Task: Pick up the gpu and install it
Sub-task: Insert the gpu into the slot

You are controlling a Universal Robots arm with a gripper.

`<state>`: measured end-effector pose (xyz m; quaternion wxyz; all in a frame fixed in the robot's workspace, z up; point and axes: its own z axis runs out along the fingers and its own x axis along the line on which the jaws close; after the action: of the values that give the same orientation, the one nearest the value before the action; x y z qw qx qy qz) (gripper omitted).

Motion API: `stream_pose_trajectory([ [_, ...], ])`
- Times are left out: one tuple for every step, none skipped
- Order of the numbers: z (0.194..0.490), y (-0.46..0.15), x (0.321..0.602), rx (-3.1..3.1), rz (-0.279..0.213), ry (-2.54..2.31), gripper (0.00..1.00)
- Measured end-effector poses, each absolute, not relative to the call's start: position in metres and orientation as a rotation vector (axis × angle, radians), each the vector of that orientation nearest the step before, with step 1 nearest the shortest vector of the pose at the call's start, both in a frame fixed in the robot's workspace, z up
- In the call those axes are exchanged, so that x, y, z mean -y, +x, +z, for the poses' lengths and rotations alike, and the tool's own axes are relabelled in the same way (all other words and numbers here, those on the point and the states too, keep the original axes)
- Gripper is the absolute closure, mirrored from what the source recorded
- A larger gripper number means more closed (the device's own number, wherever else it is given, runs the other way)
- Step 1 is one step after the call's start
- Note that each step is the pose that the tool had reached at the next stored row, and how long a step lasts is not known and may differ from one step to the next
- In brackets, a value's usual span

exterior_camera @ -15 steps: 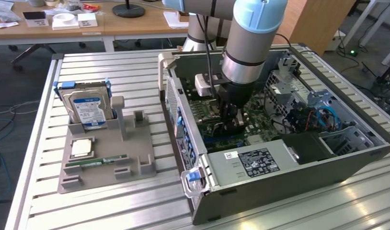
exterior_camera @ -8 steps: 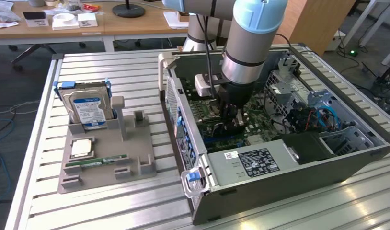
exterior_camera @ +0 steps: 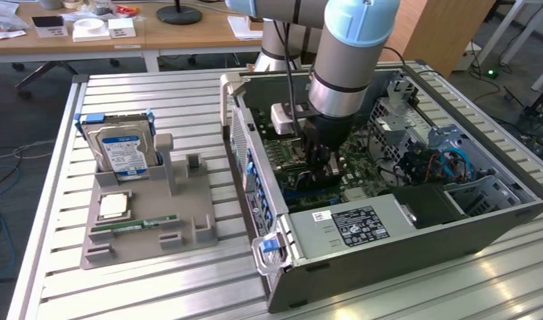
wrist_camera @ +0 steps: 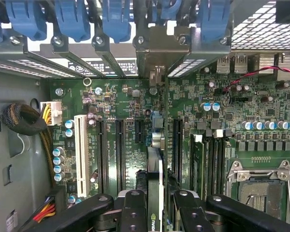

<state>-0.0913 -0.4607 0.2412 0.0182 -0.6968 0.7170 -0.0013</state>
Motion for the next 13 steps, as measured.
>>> stream_pose_trajectory([
  [0.241,-0.0913,0.4608,-2.227,-0.004,-2.164,0.74],
  [0.241,-0.0913,0.4608,-2.227,-0.004,-2.164,0.74],
  [0.241,-0.0913,0.4608,-2.227,-0.004,-2.164,0.74],
  [0.2409,-0.0914,0.4607,-2.227,-0.004,-2.164,0.74],
  [0.2409,-0.0914,0.4607,-2.227,-0.004,-2.164,0.74],
  [0.2409,-0.0915,0.4607,-2.227,-0.004,-2.164,0.74],
  [0.2408,-0.0916,0.4607,-2.227,-0.004,-2.164,0.74],
  [0.2408,-0.0917,0.4607,-2.227,-0.004,-2.164,0.74],
  [0.2408,-0.0919,0.4607,-2.227,-0.004,-2.164,0.74],
  [0.2407,-0.092,0.4607,-2.227,-0.004,-2.164,0.74],
  [0.2406,-0.0922,0.4607,-2.227,-0.004,-2.164,0.74],
  [0.2404,-0.0923,0.4607,-2.227,-0.003,-2.164,0.74],
  [0.24,-0.0925,0.4607,-2.227,-0.003,-2.164,0.74],
])
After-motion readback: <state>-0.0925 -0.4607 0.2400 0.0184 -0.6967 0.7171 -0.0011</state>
